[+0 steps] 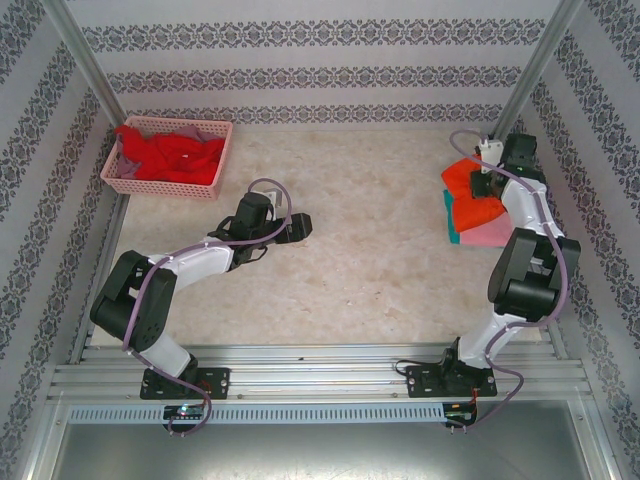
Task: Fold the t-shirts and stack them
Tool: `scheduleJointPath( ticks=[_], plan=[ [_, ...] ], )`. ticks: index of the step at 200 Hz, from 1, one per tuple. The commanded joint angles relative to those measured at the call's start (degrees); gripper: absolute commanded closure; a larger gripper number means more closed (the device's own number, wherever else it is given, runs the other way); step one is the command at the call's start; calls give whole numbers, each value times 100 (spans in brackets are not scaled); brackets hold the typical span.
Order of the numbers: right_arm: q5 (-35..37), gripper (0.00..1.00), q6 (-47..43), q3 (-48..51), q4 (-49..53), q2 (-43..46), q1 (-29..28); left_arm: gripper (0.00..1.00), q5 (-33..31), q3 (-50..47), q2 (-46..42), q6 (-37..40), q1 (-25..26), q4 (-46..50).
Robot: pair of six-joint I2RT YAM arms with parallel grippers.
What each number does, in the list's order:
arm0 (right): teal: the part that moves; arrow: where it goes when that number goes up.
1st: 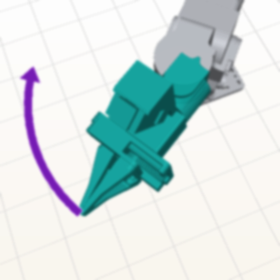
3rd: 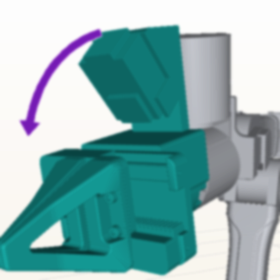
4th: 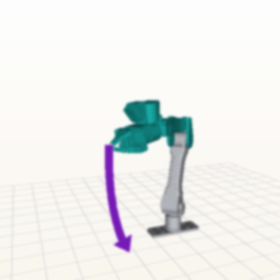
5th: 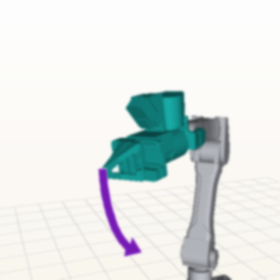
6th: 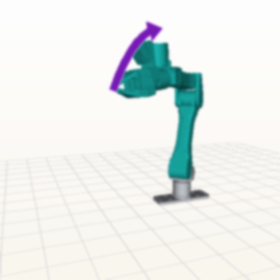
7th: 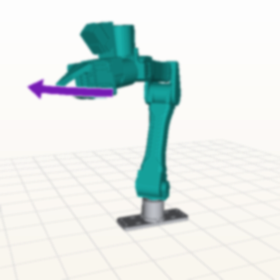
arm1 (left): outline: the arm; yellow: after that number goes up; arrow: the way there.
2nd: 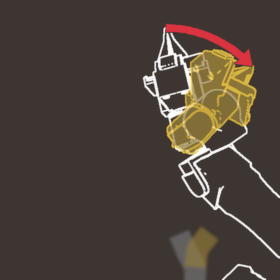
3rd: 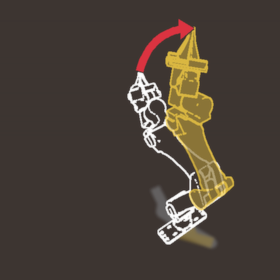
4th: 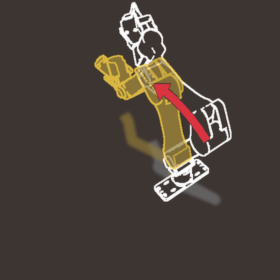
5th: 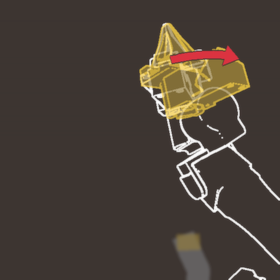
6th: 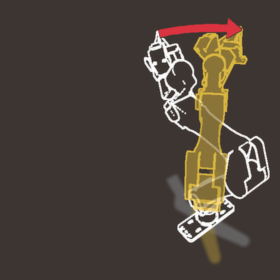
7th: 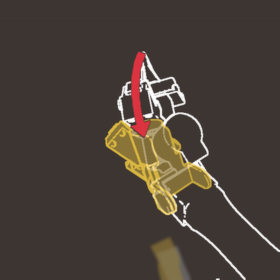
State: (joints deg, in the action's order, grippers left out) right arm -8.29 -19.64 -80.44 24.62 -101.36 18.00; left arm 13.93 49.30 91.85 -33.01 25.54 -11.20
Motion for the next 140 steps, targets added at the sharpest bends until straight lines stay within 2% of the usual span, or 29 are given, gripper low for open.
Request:
scheduleJointPath(
  ticks=[1,26,34,50,57,70,90,102,140],
  plan=[
    [250,100,22,-49,27,-217,-7,0,96,-39,-74,-43,44,-260],
    [583,100,39,-153,176,-394,30,0,121,-34,-62,-91,47,-329],
    [622,95,31,-156,177,-428,36,0,123,-41,-54,-100,45,-339],
    [662,79,56,-106,105,-437,36,0,131,-39,-40,-109,44,-339],
    [662,66,78,-91,75,-408,35,0,127,-35,-45,-109,40,-339],
    [822,36,179,-59,7,-305,39,0,127,-39,-53,-117,45,-336],
    [1197,19,336,-43,-37,-88,35,0,111,-56,-88,-122,47,-322],
    [1377,16,481,-41,-52,76,54,0,101,-68,-97,-126,45,-329],
    [2048,14,1056,152,-247,662,41,0,118,-83,-89,-176,46,-382]
  ],
)
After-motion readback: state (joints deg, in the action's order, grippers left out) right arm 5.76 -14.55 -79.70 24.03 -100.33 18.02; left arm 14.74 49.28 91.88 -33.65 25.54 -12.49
